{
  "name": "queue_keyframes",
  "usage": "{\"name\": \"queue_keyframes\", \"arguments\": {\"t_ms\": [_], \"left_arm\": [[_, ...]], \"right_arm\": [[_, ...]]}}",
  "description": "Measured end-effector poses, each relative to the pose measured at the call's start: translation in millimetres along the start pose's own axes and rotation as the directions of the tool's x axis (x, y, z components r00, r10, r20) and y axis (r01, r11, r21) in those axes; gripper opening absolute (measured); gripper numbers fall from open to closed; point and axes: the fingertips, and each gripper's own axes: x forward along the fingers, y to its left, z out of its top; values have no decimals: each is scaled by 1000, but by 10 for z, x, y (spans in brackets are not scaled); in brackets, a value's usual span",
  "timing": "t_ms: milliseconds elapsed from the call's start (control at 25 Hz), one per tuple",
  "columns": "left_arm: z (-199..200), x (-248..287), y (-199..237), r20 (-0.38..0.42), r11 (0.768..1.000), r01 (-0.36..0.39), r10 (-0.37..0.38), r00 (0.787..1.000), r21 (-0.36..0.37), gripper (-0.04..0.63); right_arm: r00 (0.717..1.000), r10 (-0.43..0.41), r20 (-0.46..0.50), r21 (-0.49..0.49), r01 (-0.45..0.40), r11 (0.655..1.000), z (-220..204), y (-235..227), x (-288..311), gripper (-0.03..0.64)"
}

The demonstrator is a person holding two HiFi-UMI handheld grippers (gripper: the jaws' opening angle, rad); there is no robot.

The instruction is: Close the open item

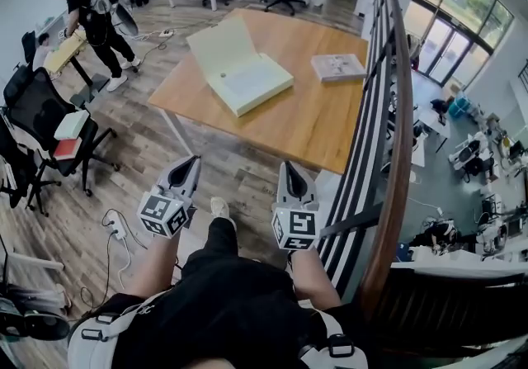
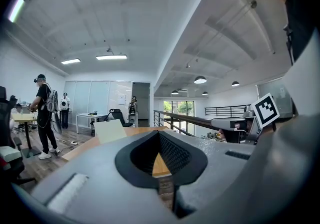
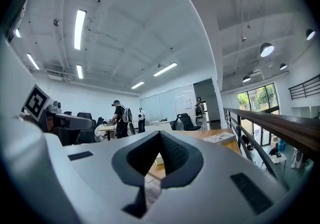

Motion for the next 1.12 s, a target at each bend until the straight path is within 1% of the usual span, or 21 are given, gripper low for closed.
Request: {"name": "queue_keyframes", "arguments": {"t_ms": [160,320,480,640,800,880,1000,1120], "left_arm": [[-62,198,169,-3,999,16,-16,1000,-30,0],[-47,332,325,12,999,15,-15,1000,-30,0],[-211,533,621,-5,996,14,-14,1000,-84,0],[-315,805,938,-6,994,20,-21,1000,-105,0],[-373,1205,1361,-16,991,38,-41,999,-125,0],[-305,1431,1592,-11,990,52,-54,998,-133,0],[-107,1734,1934,5,989,82,-82,997,-126,0],[5,1975,2289,20,987,102,-100,995,-125,0]], "right_arm": [[1000,-15,-4,0,15,1000,-25,-24,178,5],[999,-11,-32,-11,11,1000,-73,-22,385,5],[999,-7,-49,-26,6,1000,-115,18,712,5],[997,-16,-75,-36,13,999,-220,13,1097,5],[994,-32,-102,-42,28,999,-283,-12,1638,5],[994,-32,-107,-38,29,999,-215,-20,1959,5],[994,-35,-107,-47,31,998,-64,-13,2401,5],[992,-67,-110,-59,61,996,30,-25,2735,5]]}}
